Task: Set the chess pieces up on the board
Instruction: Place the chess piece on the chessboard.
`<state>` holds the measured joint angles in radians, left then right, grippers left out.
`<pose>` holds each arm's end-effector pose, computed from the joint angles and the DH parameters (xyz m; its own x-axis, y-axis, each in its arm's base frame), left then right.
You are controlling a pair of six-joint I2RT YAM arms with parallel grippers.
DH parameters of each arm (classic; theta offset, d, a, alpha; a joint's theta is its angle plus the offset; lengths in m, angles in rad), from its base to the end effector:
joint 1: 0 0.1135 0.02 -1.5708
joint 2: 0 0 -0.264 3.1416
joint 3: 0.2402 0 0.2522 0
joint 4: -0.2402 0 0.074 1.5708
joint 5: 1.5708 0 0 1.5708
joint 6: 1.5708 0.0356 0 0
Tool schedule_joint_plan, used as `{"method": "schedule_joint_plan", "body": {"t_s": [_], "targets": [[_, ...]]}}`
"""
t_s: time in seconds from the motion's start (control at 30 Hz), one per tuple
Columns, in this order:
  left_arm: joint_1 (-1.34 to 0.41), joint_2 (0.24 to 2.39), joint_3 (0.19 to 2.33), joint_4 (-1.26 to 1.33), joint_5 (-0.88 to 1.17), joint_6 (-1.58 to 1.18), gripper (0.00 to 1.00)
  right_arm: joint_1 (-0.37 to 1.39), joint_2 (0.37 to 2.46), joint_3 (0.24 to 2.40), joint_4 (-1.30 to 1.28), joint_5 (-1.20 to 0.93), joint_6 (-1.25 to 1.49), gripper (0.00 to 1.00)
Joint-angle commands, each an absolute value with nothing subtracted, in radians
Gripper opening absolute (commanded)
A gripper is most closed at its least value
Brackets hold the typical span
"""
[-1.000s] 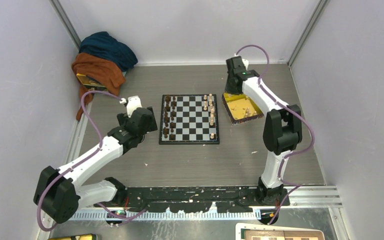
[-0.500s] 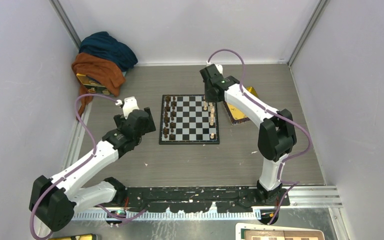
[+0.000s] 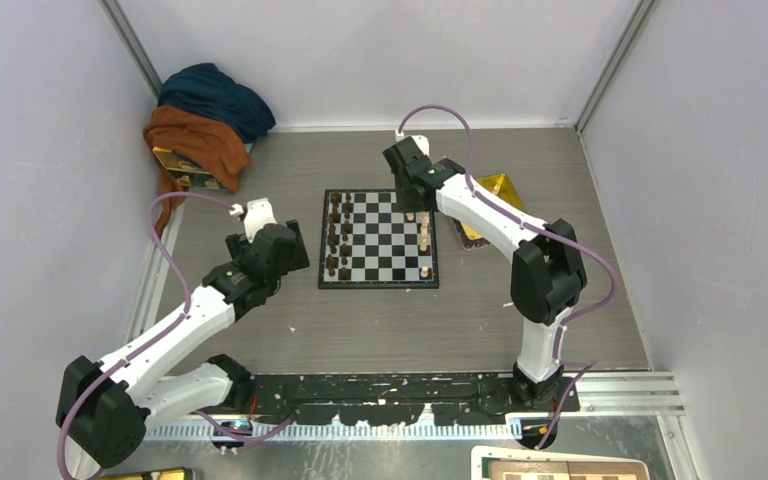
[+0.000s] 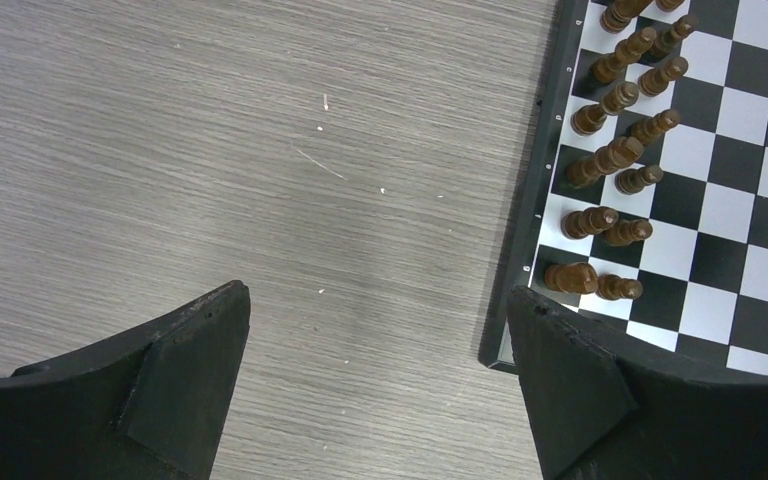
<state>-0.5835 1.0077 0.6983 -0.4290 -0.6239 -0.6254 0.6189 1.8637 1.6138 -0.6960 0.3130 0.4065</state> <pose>0.1840 -0.0966 0.2500 -0.5061 -0.2352 -0.8298 -0.2586 0.9592 -0.1141 0.3415 0.2298 0.2763 -0.7670 -0.0844 -0.6361 -0.1110 0.9938 0.0019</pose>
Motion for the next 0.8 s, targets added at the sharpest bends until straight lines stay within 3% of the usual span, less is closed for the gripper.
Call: {"method": "schedule_joint_plan", "body": {"t_s": [0.0, 0.77], "targets": [[-0.588, 0.997, 0.701, -0.417, -0.643, -0.634, 1.0, 0.617, 1.886, 1.615, -0.643, 0.329, 0.42, 0.01], [-0.588, 1.073, 0.713, -0.382, -0.643, -0.618, 1.0, 0.592, 1.983, 1.576, -0.578, 0.307, 0.438, 0.01]]}}
